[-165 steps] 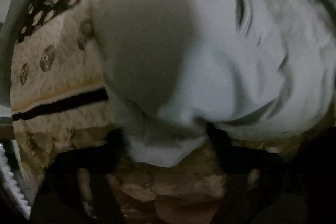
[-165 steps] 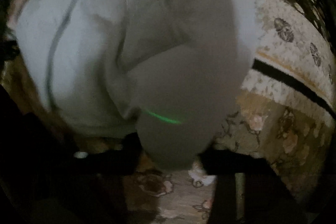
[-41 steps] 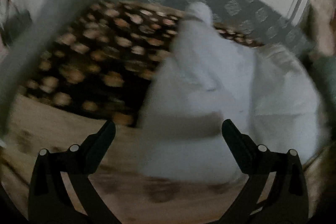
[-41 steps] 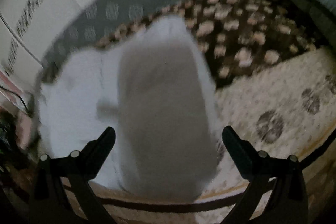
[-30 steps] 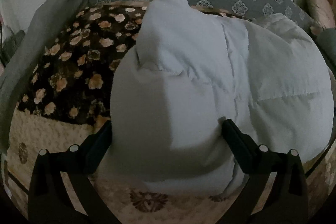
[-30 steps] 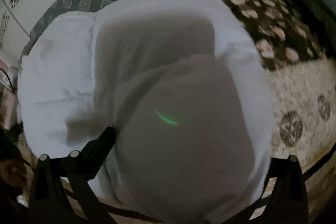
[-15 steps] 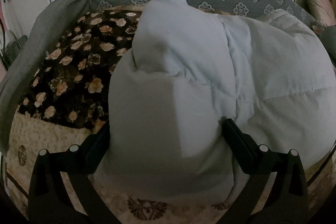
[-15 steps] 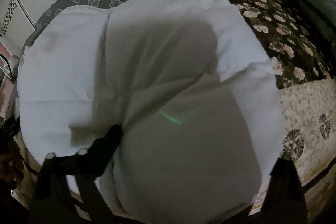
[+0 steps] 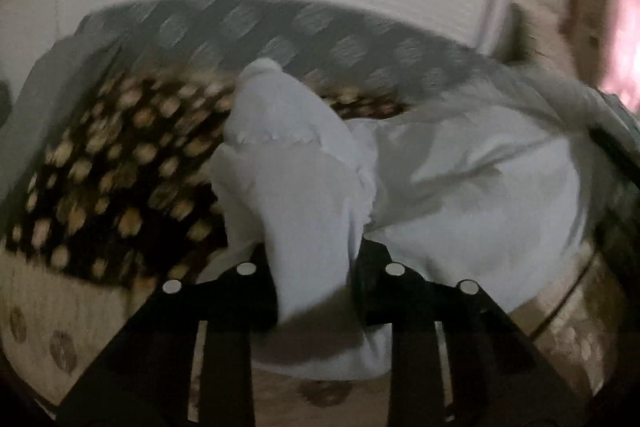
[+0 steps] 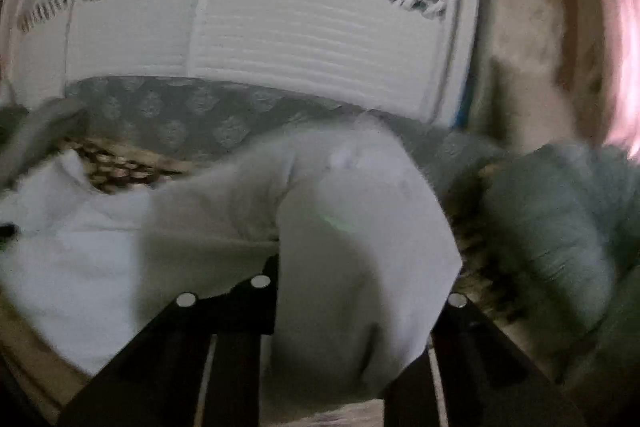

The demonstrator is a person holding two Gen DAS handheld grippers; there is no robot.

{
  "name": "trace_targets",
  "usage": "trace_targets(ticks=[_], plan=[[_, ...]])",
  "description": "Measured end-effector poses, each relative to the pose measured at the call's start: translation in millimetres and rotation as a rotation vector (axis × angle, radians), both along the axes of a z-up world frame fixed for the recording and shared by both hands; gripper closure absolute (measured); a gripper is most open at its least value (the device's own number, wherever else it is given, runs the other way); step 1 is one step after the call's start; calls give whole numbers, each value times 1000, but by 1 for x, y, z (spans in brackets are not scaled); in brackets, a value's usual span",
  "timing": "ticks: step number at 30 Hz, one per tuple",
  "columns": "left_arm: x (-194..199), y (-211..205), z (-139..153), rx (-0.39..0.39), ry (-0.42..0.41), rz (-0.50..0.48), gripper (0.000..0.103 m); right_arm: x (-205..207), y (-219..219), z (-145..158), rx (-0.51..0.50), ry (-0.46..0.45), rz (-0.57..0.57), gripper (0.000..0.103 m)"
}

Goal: Fold large clothes

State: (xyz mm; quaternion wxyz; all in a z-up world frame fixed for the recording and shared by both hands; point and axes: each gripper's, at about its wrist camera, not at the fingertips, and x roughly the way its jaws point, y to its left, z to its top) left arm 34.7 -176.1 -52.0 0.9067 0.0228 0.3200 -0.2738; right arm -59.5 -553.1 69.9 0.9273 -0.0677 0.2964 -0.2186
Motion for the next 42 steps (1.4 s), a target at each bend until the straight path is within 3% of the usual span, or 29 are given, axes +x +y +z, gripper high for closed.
trace_targets(ticks=[1,2,3,4,5,7,8,13,17,20,21,24,27,29,32,36,39,42], plan=[[-4,-11,-7,40,-9,-23,75,4,-12,-11,-19,64,-33,74],[-4,-20,-18,84,1,-28,67,9,-30,-33,20,153,-68,55],[-1,-28,-34,140,27,-20,62,12,-46,-56,91,232,-91,42],[4,-33,-58,194,63,11,43,13,-69,-95,228,353,-123,14],[7,-31,-74,206,78,44,19,6,-88,-132,390,418,-132,2],[13,-25,-82,221,81,87,3,-15,-114,-149,603,317,-129,2],[16,-21,-80,216,95,97,3,-19,-122,-146,652,321,-131,2],[18,10,-57,194,115,184,3,-34,-104,-87,425,243,-161,2],[4,38,-22,181,32,265,3,-68,-102,-39,428,68,-253,2],[-7,90,14,29,3,375,3,-99,-79,-11,430,-2,-240,2],[-13,116,27,-55,9,412,3,-104,-70,-6,420,5,-214,2],[-31,165,47,-200,28,405,3,-120,-33,0,370,56,-103,2],[-64,193,64,-173,-41,445,3,-137,5,13,314,56,6,2],[-83,202,72,-165,-82,466,3,-156,30,34,210,-25,63,2],[-118,227,85,-152,-124,481,3,-176,43,54,132,-120,98,2],[-164,240,100,-113,-231,454,3,-193,42,65,164,-181,95,2],[-193,247,110,-203,-302,462,3,-199,40,65,196,-196,84,2],[-205,237,112,-228,-349,419,3,-204,48,67,146,-256,102,2]])
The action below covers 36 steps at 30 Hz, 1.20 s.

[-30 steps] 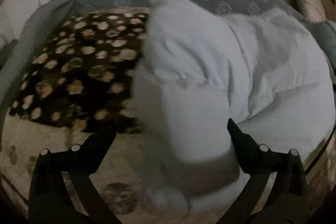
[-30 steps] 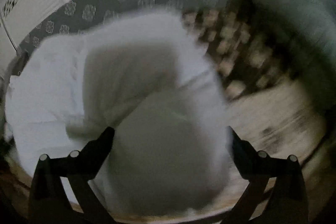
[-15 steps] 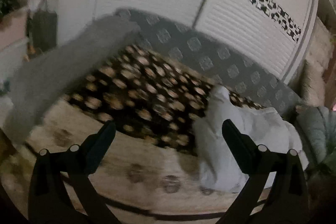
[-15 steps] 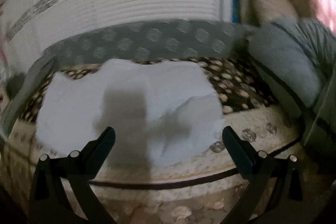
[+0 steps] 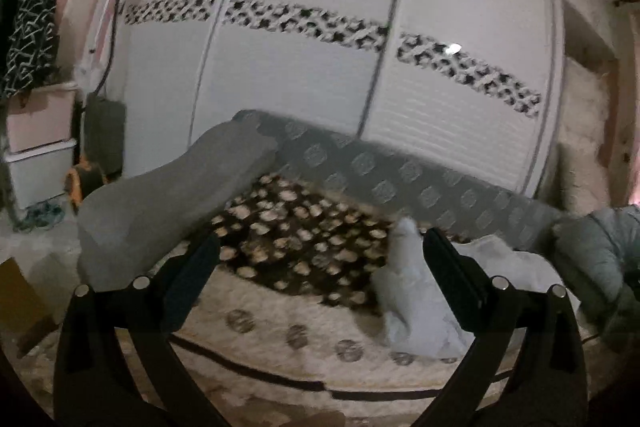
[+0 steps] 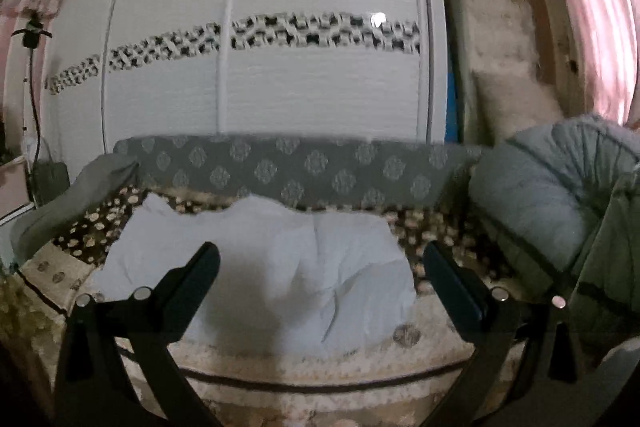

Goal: Fold large clothes

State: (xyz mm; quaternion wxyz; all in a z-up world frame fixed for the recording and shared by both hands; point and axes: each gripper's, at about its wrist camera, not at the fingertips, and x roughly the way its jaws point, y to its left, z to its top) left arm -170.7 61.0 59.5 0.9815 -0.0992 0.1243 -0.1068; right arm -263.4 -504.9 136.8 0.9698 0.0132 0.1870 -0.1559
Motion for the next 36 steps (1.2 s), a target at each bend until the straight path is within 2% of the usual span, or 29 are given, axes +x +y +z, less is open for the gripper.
trace_targets(ticks=[2,3,6,8,10,14,20,26,36], plan=[[5,-17,-4,60,5,-28,3,1,5,0,-24,-20,7,2],[10,-28,-8,105,27,-48,3,1,6,0,-28,-18,3,2],[23,-45,-18,170,100,-84,3,9,4,-6,-19,17,-13,2],[29,-58,-24,245,138,-58,3,16,-1,-12,5,57,-30,2],[32,-65,-28,285,145,-37,3,21,-7,-18,36,89,-41,2],[26,-59,-23,260,107,-8,3,23,-9,-23,58,103,-34,2],[28,-51,-23,237,126,47,3,25,1,-23,10,118,-11,2],[27,-59,-24,272,114,20,3,33,-1,-29,3,168,-30,2],[29,-64,-28,301,118,-4,3,27,-6,-27,19,145,-50,2]])
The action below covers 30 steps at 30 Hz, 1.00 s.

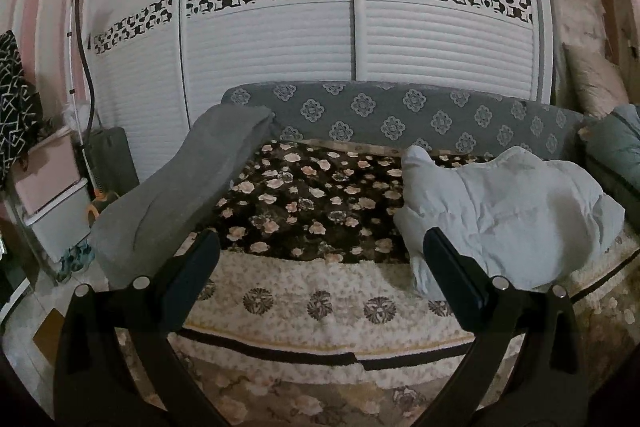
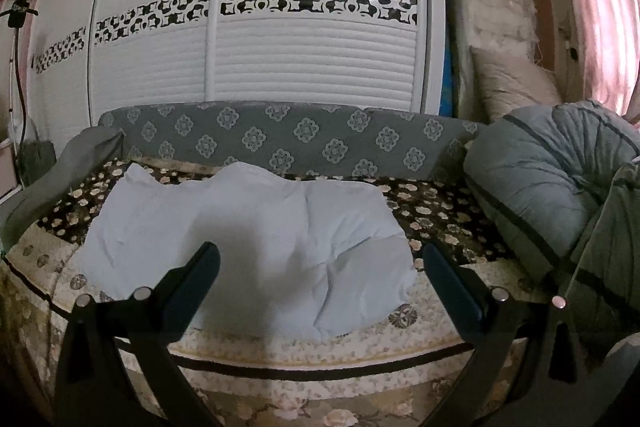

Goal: Fold large clothes

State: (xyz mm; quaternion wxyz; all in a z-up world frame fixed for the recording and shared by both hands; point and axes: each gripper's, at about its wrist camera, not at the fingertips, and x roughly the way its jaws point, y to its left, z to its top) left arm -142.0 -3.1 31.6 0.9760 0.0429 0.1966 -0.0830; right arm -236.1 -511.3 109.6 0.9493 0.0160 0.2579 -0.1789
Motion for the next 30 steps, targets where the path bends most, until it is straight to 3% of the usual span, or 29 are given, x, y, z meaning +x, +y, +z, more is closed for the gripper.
trace_targets(ticks=[30], plan=[[4,-1,-4,6,28,0,3,0,-9,-2,12,15,-11,2]])
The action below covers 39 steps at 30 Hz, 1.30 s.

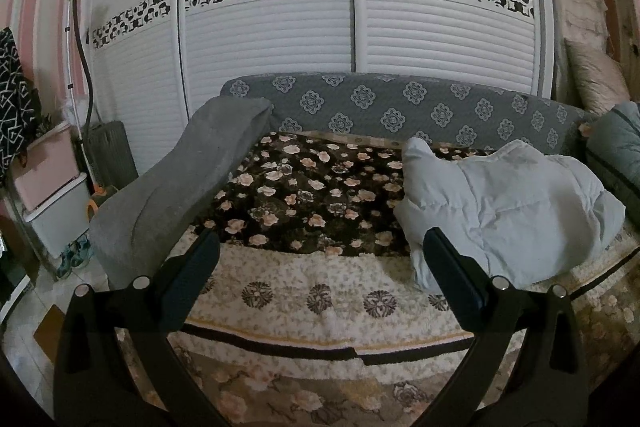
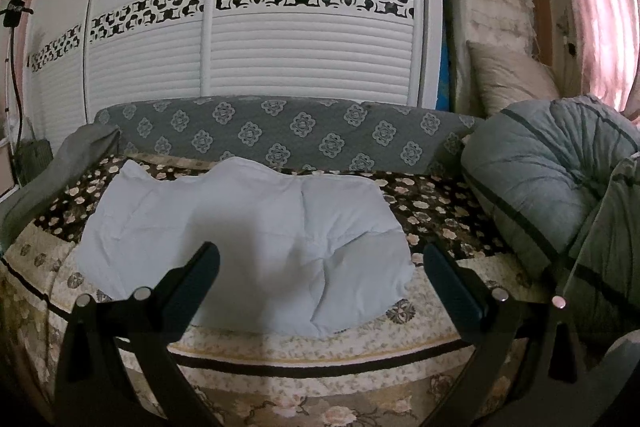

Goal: Fold large clothes

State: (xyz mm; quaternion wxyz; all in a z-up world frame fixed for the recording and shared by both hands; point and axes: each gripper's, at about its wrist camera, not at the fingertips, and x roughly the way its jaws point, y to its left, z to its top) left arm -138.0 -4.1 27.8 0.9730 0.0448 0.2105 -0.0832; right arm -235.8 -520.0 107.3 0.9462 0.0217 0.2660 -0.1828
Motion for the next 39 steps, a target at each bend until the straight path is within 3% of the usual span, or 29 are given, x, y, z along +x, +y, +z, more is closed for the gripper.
trace_targets(ticks=[39], plan=[[5,-2,-5,17,15,-15,3,-2,-4,0,-2,-2,-9,2]])
